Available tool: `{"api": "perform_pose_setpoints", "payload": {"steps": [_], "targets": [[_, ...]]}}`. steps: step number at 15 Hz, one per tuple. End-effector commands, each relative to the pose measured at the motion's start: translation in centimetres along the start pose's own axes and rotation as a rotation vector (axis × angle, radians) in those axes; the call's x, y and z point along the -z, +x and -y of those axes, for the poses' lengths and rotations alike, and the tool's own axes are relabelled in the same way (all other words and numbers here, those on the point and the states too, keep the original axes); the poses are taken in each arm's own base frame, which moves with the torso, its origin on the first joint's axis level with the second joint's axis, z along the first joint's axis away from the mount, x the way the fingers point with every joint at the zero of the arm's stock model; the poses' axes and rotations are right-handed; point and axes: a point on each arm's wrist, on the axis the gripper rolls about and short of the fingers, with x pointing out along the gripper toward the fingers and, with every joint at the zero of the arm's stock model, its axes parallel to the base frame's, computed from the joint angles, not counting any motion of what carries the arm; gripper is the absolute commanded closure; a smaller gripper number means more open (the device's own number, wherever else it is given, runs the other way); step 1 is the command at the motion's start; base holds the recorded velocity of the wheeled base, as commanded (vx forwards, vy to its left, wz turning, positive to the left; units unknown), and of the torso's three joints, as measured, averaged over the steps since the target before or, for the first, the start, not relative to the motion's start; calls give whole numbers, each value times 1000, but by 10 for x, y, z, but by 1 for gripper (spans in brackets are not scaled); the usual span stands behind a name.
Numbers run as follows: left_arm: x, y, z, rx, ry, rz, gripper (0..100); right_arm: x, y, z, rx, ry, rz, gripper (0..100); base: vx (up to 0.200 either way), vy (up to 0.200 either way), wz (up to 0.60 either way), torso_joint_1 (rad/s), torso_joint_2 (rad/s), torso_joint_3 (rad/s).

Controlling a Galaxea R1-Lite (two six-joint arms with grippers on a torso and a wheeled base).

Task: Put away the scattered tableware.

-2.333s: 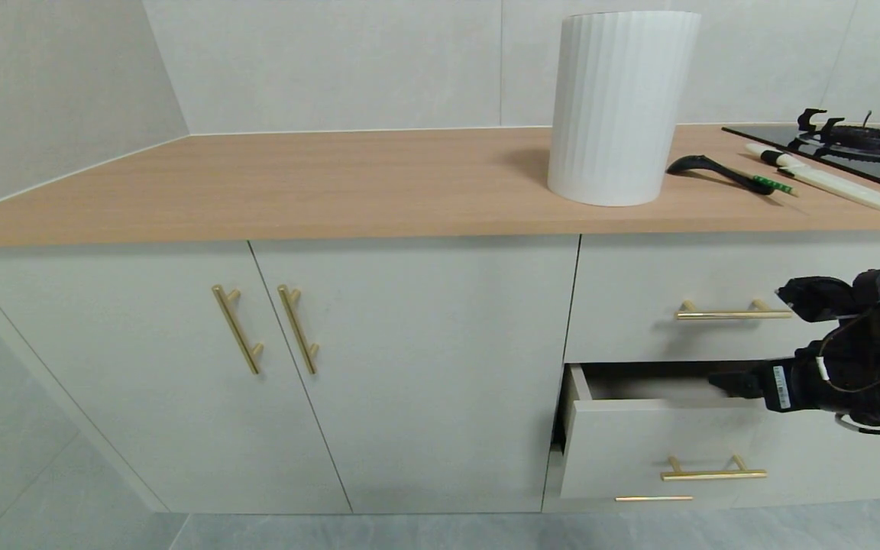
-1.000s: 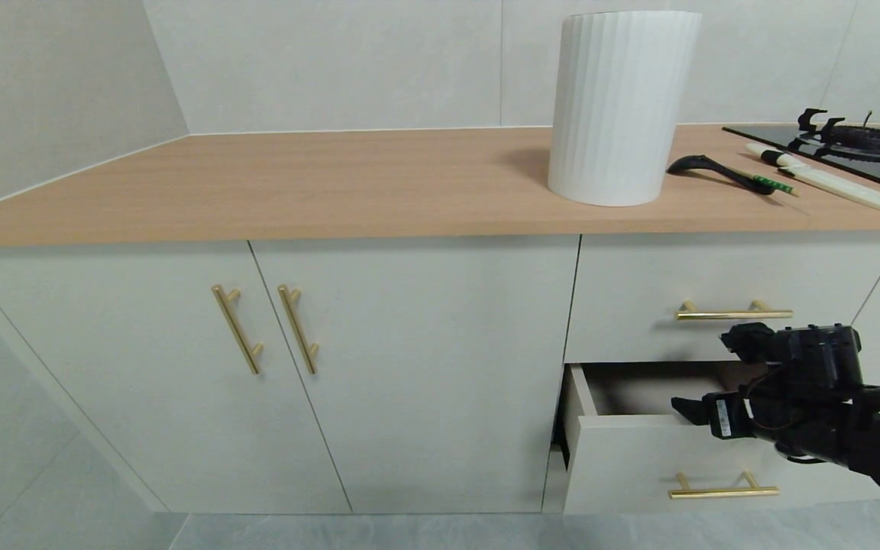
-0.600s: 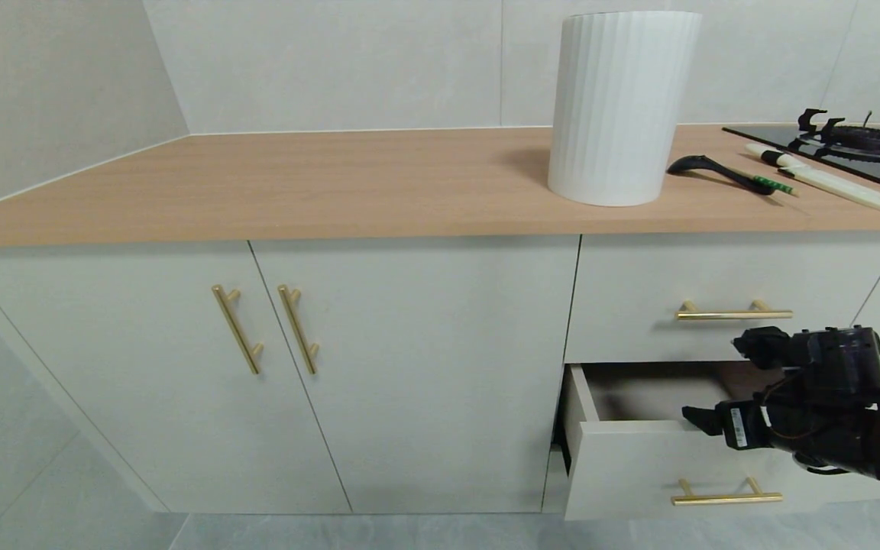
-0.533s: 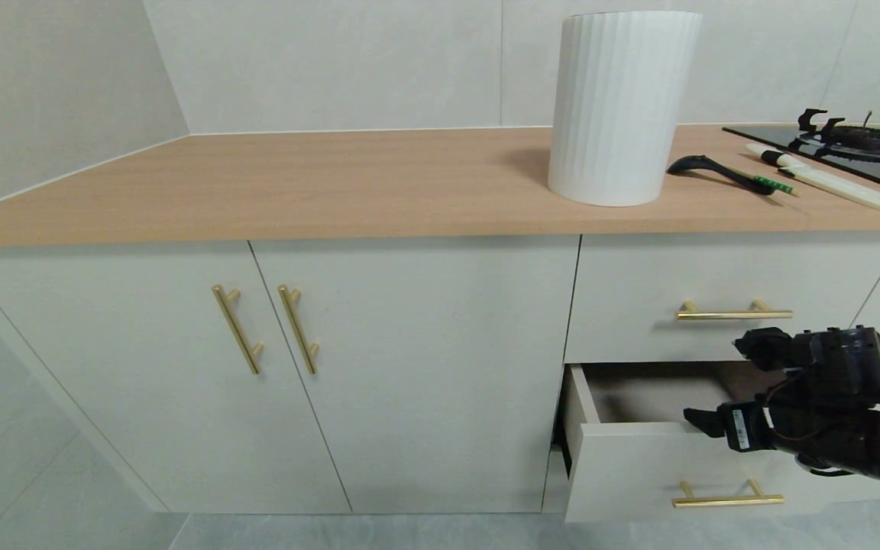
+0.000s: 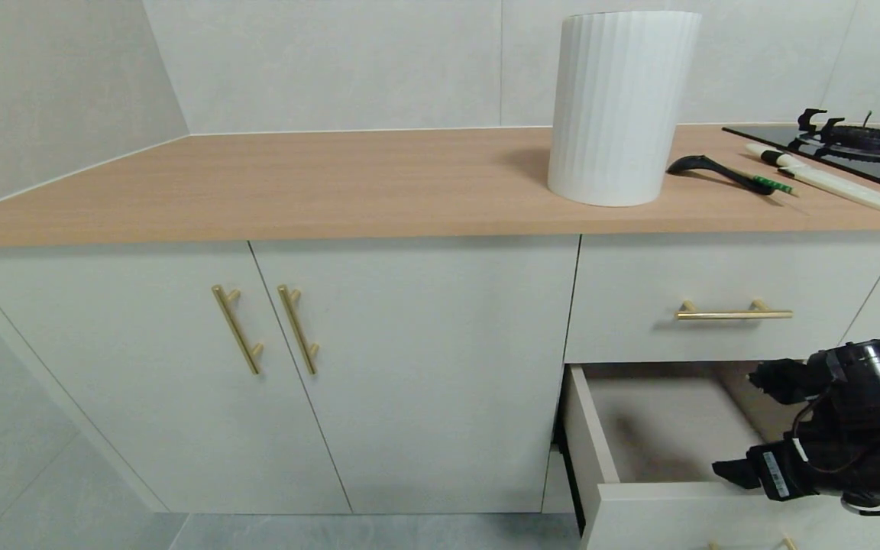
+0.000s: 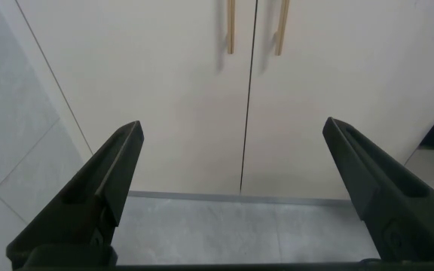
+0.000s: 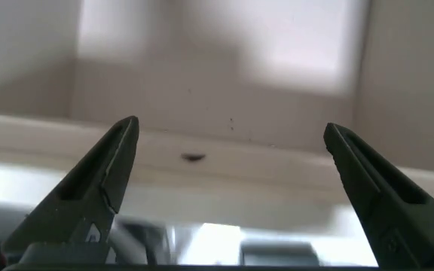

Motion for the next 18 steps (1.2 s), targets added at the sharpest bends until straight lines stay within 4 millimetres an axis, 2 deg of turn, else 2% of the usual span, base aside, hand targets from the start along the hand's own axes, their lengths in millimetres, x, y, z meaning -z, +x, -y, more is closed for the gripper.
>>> {"api": "perform_pose_setpoints", "payload": {"steps": [1,10,15,18], "targets": [[0,0,0,0,0,0,0,-3,-7,1,0,1,8,0,0,0,0,0,0,0],[0,0,0,0,0,0,0,16,-21,-6,-39,-82,-308,0,0,0,0,0,0,0],[0,0,0,0,0,-1,0,34,-29,-19,-74,-197,-504,0,0,0,0,0,0,0],[0,0,0,0,0,-1,0,35,-30,-24,-79,-226,-527,0,0,0,0,0,0,0]]}}
